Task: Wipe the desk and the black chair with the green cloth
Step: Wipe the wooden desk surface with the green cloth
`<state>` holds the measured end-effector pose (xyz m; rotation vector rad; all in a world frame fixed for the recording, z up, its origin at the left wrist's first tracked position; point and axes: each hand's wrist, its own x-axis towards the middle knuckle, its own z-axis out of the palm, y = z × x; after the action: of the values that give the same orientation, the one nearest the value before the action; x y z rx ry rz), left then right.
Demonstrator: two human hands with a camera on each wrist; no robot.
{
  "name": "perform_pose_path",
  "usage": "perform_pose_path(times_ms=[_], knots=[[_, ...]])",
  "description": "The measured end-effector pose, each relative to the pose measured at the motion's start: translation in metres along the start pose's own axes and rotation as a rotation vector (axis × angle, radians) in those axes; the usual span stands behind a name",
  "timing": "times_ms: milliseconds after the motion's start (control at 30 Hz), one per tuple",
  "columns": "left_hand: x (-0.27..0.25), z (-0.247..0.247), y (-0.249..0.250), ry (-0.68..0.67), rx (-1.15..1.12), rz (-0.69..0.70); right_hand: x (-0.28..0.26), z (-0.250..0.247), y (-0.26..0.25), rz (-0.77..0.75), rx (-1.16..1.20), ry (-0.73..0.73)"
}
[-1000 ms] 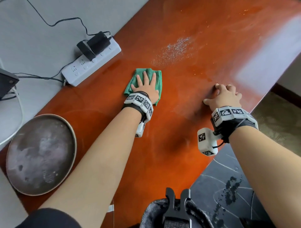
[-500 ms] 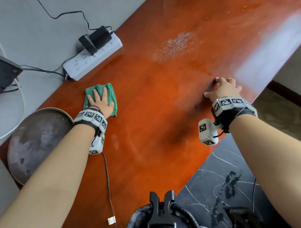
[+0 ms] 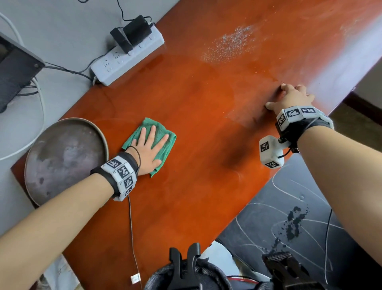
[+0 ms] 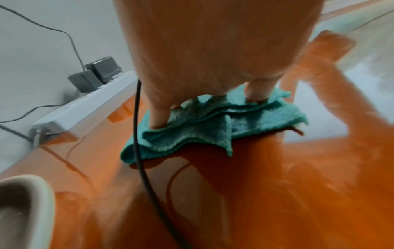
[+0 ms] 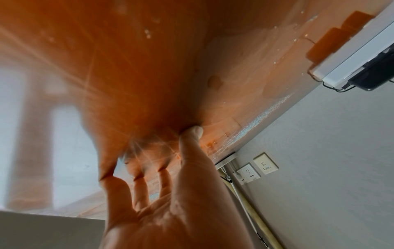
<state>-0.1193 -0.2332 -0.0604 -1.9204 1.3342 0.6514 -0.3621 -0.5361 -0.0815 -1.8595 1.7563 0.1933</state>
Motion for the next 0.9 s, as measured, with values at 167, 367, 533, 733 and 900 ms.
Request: perform_pose_path(times_ms=[167, 367, 533, 733, 900], knots=[[-0.021, 0.008, 0.039, 0.011, 0.076, 0.066, 0.001, 0.001, 0.001, -0.007, -0.013, -0.001], [-0.014, -0.009, 0.089, 0.046, -0.031, 0.040, 0.000, 0.000, -0.001, -0.001, -0.026, -0.005], [0.011, -0.048, 0.120, 0.093, -0.082, 0.075, -0.002, 0.000, 0.000, -0.010, -0.020, 0.001], [0.044, -0.090, 0.138, 0.144, -0.088, 0.140, -0.004, -0.001, -0.001, -0.011, 0.000, 0.004], [0.071, -0.119, 0.140, 0.187, -0.103, 0.167, -0.004, -0.002, -0.002, 0.003, 0.008, 0.012]])
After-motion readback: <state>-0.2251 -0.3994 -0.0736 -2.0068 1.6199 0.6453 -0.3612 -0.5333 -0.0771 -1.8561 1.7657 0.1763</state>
